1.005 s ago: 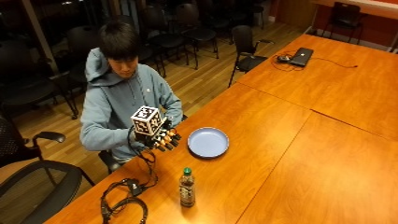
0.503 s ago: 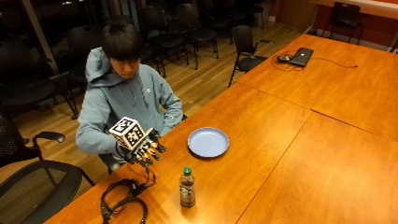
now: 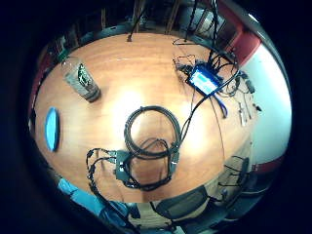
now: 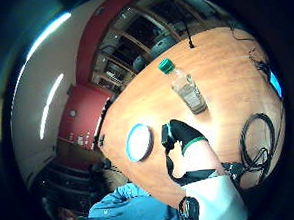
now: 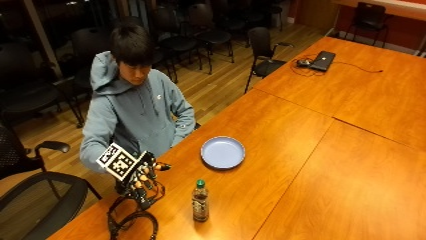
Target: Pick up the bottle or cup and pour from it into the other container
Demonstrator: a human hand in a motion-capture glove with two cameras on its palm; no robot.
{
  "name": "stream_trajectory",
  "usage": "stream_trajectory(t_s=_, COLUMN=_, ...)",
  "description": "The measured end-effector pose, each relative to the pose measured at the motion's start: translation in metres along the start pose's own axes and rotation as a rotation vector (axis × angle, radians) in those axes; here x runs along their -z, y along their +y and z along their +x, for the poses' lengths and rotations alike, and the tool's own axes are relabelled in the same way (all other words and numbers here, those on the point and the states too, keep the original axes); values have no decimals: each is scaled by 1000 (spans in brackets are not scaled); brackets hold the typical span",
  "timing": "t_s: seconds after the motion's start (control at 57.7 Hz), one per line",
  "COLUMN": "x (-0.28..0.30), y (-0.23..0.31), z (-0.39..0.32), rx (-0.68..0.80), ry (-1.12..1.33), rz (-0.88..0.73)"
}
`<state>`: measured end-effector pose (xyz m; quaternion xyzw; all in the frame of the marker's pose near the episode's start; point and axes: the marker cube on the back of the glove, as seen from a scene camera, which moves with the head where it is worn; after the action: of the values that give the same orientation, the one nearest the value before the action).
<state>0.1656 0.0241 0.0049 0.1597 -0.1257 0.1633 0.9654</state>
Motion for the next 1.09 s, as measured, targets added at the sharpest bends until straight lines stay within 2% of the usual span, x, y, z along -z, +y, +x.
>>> stream_trajectory(t_s=0.139, x=-12, y=-9, z=18, rx=-55, ry=-122, rz=82)
stream_trajectory(t_s=0.503, x=-37, y=-28, z=51, rx=-104, ry=-312, rz=47)
stream_trajectory(t_s=0.745, x=-67, y=-36, z=52, rx=-52, ry=-415, rz=82)
stream_trajectory(t_s=1.092, x=-112, y=-55, z=31, rx=-16, ry=-505, rz=13)
